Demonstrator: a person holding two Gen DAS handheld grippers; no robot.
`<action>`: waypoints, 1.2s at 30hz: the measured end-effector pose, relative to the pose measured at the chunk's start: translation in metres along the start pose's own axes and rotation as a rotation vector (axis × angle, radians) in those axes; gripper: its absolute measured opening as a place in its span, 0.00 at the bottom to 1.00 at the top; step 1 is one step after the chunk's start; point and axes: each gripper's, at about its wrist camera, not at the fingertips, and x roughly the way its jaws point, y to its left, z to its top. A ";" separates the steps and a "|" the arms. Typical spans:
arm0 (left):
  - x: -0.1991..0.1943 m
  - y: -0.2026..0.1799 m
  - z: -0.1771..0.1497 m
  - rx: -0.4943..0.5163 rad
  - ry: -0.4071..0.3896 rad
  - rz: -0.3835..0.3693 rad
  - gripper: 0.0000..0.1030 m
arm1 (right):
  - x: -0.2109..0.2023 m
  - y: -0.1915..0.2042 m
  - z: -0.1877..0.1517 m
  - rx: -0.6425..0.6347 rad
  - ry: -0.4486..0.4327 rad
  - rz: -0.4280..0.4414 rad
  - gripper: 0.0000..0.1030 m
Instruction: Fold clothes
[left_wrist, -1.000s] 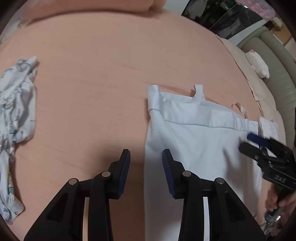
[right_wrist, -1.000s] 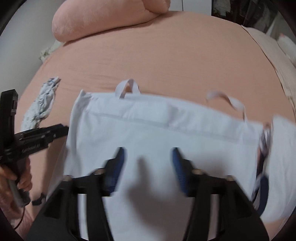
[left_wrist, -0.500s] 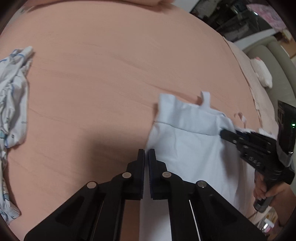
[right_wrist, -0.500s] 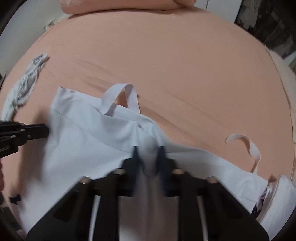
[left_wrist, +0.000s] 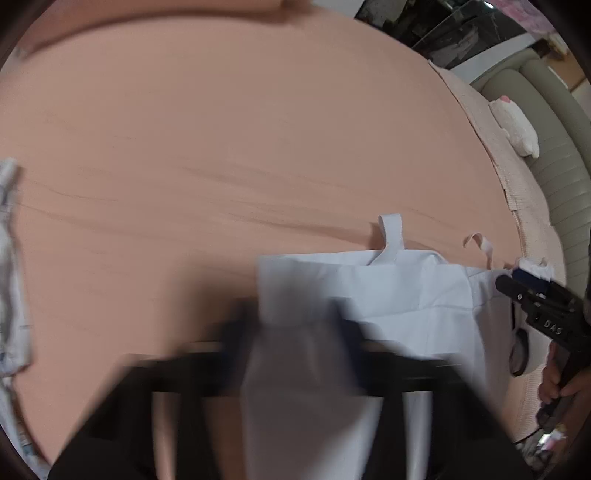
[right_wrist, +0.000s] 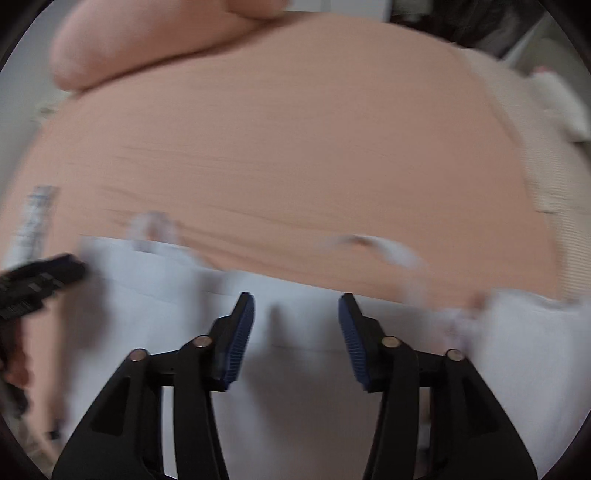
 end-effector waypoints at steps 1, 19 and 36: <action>0.002 0.000 0.003 -0.006 -0.001 0.019 0.08 | 0.004 -0.012 -0.002 0.032 0.014 -0.033 0.60; -0.026 0.013 0.006 -0.054 -0.081 0.083 0.07 | 0.034 -0.044 -0.004 0.003 0.038 0.084 0.07; 0.005 -0.040 -0.029 0.082 0.113 -0.007 0.31 | 0.037 -0.009 -0.040 0.002 0.202 0.185 0.34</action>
